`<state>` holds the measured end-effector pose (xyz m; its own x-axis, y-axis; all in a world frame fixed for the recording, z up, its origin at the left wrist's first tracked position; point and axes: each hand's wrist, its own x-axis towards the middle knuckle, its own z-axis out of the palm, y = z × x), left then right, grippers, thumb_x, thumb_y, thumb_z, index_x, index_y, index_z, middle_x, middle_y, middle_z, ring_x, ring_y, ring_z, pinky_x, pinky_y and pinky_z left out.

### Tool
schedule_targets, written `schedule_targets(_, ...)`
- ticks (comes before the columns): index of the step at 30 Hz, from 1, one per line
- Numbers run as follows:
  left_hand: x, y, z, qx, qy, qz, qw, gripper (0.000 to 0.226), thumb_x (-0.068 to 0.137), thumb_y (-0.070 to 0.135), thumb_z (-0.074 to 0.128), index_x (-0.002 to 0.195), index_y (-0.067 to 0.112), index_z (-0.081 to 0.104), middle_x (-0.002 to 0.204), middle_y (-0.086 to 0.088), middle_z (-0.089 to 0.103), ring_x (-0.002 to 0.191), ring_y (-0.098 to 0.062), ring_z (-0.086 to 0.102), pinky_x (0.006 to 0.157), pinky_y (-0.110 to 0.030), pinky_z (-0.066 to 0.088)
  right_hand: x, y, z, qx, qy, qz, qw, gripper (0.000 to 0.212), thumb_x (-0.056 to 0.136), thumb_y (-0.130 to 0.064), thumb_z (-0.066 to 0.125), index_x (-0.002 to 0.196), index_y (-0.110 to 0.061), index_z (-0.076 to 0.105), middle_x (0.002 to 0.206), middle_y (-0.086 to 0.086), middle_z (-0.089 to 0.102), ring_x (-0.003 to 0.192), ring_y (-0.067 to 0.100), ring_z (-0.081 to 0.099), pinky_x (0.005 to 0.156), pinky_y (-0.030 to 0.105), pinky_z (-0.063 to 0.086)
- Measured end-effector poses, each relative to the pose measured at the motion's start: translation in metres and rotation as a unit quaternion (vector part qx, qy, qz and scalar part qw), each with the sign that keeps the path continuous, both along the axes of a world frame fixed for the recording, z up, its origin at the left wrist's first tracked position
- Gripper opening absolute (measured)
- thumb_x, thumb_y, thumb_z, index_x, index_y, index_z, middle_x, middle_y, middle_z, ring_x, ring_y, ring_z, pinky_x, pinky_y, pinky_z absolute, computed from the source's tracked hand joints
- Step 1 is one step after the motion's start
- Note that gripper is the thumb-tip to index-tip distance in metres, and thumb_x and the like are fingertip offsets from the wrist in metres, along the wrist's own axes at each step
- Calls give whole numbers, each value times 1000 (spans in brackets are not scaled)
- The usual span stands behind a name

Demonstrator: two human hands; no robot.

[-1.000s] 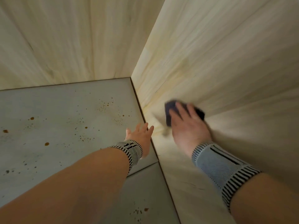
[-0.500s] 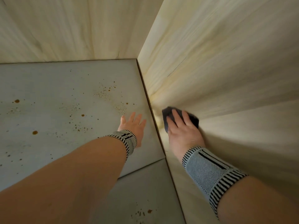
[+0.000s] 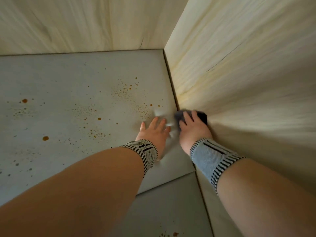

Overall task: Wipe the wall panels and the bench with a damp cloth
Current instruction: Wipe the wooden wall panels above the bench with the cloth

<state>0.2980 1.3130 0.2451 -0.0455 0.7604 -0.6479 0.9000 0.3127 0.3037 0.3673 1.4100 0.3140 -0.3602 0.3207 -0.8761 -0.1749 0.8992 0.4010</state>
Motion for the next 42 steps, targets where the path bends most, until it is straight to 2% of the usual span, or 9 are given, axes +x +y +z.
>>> schedule_targets(5, 0, -1, 1, 1, 0, 1, 1000, 107, 86, 33, 73, 158, 20, -5, 163, -6, -19, 150, -30, -17, 119, -60, 7, 36, -22, 9, -56, -73, -13, 996, 46, 104, -30, 27, 144, -17, 45, 155, 12, 31, 146, 39, 8, 117, 58, -2)
schedule_targets(12, 0, 0, -1, 2, -6, 2, 1000, 108, 85, 32, 75, 158, 21, -4, 164, -5, -19, 150, -30, -17, 118, -61, 6, -15, 6, 3, 8, 24, 5, 1000, 51, 100, -38, 36, 146, -15, 41, 160, 11, 21, 147, 39, 1, 117, 58, -3)
schedule_targets(14, -1, 0, -1, 3, -6, 0, 1000, 109, 84, 33, 75, 158, 20, -5, 164, -6, -19, 150, -30, -16, 118, -60, 7, -3, -4, 1, -10, -13, -10, 1000, 53, 100, -37, 38, 148, -13, 38, 159, 12, 21, 147, 40, 2, 117, 59, -2)
schedule_targets(18, -1, 0, -2, 1, 0, -8, 1000, 109, 85, 35, 74, 157, 20, -7, 163, -6, -20, 150, -31, -17, 118, -60, 8, 34, -20, 5, -62, -71, 0, 996, 44, 103, -28, 31, 141, -15, 48, 153, 13, 34, 145, 40, 11, 117, 57, -1)
schedule_targets(21, -1, 0, -2, 1, -3, -8, 1000, 107, 86, 35, 72, 157, 20, -7, 163, -7, -20, 150, -31, -19, 119, -61, 7, 17, -5, 8, -38, -23, 14, 999, 46, 103, -29, 32, 143, -11, 44, 155, 14, 32, 145, 39, 11, 117, 56, -1)
schedule_targets(25, -2, 2, -3, -9, -4, -15, 1000, 112, 83, 38, 75, 157, 20, -7, 163, -6, -20, 149, -31, -19, 119, -62, 8, -5, 3, 11, 26, 58, -11, 998, 54, 103, -34, 24, 152, -9, 26, 163, 11, 8, 147, 38, -7, 116, 57, -8)
schedule_targets(30, -7, 8, 18, -49, -25, -17, 998, 115, 84, 39, 76, 156, 22, -12, 163, -4, -21, 150, -30, -16, 120, -58, 8, 12, -1, 51, 37, 99, -53, 993, 54, 104, -30, 21, 152, -7, 25, 162, 11, 9, 147, 39, -7, 116, 55, -11)
schedule_targets(35, -7, 24, 86, 75, -42, 33, 996, 92, 98, 32, 52, 154, 19, -19, 163, 1, -23, 151, -26, -14, 122, -51, 9, 6, 1, 121, 59, 130, -41, 989, 55, 104, -32, 19, 153, -8, 22, 163, 9, 8, 148, 35, -8, 115, 53, -13)
schedule_targets(42, -6, 39, 185, 181, -68, 51, 980, 91, 100, 42, 44, 150, 19, -28, 158, 5, -33, 149, -24, -21, 123, -51, 6, -1, -1, 218, 99, 189, -54, 975, 57, 103, -36, 28, 154, -11, 20, 163, 6, 3, 148, 32, -11, 116, 51, -13)
